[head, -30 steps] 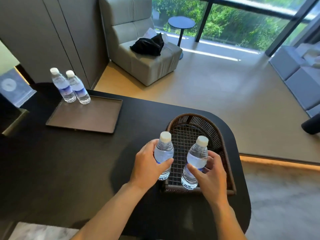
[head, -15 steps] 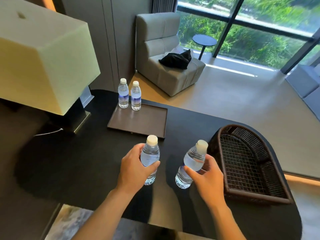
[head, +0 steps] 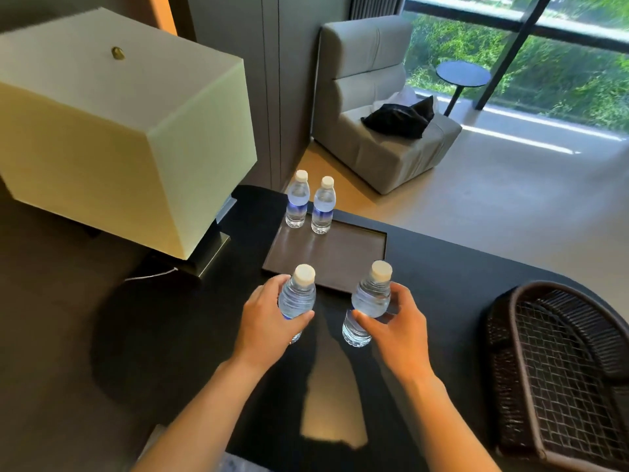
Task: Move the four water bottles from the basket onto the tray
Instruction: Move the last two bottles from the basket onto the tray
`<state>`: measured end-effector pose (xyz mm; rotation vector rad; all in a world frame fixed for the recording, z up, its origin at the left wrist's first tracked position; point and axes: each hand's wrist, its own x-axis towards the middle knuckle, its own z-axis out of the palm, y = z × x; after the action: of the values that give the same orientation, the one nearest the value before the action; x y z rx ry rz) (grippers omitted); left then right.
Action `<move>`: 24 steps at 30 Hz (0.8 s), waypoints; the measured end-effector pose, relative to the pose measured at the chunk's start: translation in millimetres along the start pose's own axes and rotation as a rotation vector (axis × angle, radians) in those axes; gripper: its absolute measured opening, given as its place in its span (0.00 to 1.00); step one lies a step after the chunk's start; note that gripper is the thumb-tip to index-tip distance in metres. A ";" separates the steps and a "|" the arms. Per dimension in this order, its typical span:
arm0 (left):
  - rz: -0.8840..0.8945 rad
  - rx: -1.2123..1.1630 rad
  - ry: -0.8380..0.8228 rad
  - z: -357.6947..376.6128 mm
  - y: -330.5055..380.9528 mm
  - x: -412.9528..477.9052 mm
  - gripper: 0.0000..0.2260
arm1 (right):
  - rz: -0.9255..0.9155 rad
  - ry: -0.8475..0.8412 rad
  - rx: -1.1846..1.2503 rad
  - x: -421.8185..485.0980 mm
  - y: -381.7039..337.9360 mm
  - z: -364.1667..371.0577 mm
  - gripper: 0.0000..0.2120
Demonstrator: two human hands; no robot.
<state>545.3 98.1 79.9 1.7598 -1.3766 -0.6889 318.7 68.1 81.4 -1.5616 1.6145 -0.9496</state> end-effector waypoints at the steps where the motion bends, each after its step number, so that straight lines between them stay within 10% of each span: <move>1: -0.010 0.015 -0.002 -0.7 -3.6 9.4 0.29 | 0.003 -0.006 0.003 9.7 1.4 6.3 0.33; 24: -0.070 0.058 -0.076 24.2 -49.9 190.8 0.29 | 0.118 0.008 -0.057 171.7 15.1 123.0 0.32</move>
<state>603.5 -86.3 34.1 1.8512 -1.4040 -0.7676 411.0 -108.3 9.3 -1.4840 1.7318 -0.8547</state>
